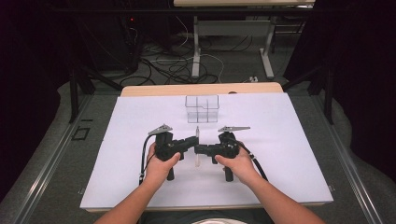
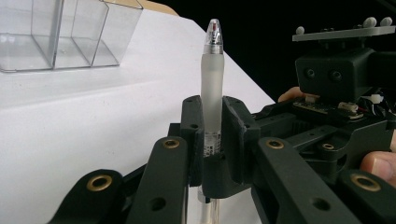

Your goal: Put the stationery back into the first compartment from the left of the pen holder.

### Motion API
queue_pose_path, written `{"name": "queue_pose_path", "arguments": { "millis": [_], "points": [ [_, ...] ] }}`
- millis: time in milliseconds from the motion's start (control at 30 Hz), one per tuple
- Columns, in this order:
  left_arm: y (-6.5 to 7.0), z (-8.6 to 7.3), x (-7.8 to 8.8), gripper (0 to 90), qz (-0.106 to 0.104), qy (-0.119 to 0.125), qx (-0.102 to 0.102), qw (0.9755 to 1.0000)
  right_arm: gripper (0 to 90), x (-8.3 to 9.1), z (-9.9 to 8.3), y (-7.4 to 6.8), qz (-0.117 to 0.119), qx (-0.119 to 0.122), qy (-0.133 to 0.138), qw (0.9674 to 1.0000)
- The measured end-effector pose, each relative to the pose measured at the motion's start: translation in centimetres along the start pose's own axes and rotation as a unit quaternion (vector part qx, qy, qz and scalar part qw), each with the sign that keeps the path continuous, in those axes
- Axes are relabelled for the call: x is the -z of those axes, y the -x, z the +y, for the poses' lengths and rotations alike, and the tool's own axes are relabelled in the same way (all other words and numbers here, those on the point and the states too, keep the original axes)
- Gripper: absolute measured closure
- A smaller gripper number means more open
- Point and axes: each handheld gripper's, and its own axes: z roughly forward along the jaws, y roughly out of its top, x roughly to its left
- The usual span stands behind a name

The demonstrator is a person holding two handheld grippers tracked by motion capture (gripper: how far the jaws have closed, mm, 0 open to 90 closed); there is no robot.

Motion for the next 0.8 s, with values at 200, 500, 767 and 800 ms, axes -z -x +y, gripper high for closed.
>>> {"name": "queue_pose_path", "arguments": {
  "millis": [200,500,767,800],
  "points": [
    [-0.2,0.2,0.2,66.6,0.008,0.022,0.015,0.9996,79.4,-0.3,0.0,0.1,-0.009,-0.004,-0.004,0.9999],
    [-1.9,0.7,1.4,59.6,0.063,0.037,0.026,0.9970,79.4,-1.0,0.4,0.8,-0.029,0.006,0.001,0.9996],
    [-4.5,0.7,2.5,52.9,0.152,0.032,0.024,0.9875,79.4,-2.5,2.4,1.3,-0.067,0.045,0.013,0.9966],
    [-4.7,0.7,2.6,50.7,0.158,0.028,0.025,0.9868,79.4,-2.7,2.7,1.3,-0.069,0.051,0.016,0.9962]
  ]
}}
